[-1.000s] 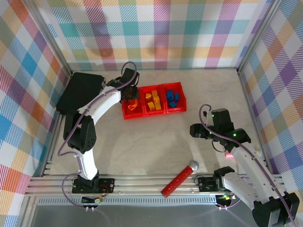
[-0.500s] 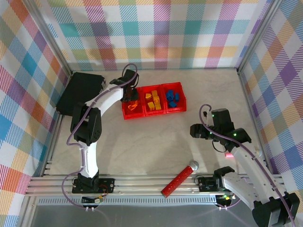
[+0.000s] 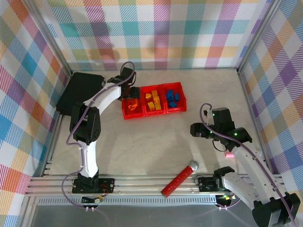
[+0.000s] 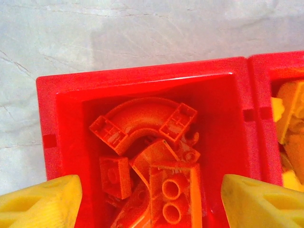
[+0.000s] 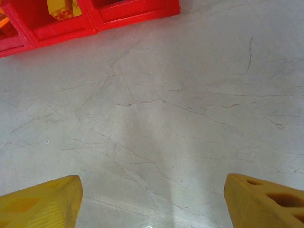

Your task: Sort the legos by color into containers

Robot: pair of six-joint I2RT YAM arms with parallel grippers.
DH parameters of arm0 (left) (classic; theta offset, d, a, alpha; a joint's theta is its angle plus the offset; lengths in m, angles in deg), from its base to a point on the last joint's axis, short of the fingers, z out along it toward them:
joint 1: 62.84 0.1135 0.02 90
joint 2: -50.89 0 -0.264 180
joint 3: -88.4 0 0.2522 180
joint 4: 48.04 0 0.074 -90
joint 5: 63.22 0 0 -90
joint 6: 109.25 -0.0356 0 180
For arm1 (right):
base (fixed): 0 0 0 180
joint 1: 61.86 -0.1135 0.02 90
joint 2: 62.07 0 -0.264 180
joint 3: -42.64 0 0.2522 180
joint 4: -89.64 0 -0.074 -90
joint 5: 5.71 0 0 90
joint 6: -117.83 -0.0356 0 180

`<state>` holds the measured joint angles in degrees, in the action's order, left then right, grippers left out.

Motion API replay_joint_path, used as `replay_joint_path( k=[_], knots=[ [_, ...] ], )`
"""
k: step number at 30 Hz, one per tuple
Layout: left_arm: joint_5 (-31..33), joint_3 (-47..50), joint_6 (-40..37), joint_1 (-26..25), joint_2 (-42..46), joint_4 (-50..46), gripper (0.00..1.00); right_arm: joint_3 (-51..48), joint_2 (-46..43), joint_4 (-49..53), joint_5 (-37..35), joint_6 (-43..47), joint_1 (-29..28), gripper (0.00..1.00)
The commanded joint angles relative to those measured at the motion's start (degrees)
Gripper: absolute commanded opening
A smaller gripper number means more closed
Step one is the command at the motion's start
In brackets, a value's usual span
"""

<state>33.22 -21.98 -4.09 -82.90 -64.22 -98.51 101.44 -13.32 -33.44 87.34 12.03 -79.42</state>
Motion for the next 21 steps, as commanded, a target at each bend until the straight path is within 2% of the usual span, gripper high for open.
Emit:
replay_joint_path(
  k=[1, 2, 4, 9, 13, 16, 21],
  knots=[
    [-1.45, 2.87, -0.74, 0.37, 9.55, 2.62, 0.91, 2.29, 0.71, 0.32, -1.26, 0.42, 0.34, 0.83],
    [-1.0, 4.73, -0.83, 0.37, 12.21, 3.76, 1.0, 2.51, 1.1, 0.1, -1.5, 0.43, 0.4, 0.87],
    [-0.4, 8.44, -1.14, 0.45, 17.68, 6.19, 1.0, 3.03, 1.73, -0.41, -2.06, 0.26, 0.4, 0.99],
    [4.14, 20.28, -2.49, 0.45, 33.63, 12.47, 1.0, 4.09, 3.64, -2.96, -3.52, 0.0, 0.41, 0.99],
    [13.52, 34.27, -3.5, 0.46, 47.54, 19.11, 1.0, 4.14, 5.29, -7.08, -8.55, 1.7, 0.51, 0.99],
    [15.74, 45.72, -6.97, 0.45, 57.08, 25.33, 1.0, 0.78, 4.25, -15.4, -15.99, 6.89, 0.71, 0.99],
    [18.21, 62.4, -11.14, 0.52, 70.07, 35.24, 1.0, -13.07, -1.34, -40.62, -15.63, 21.82, 0.95, 0.99]
  ],
)
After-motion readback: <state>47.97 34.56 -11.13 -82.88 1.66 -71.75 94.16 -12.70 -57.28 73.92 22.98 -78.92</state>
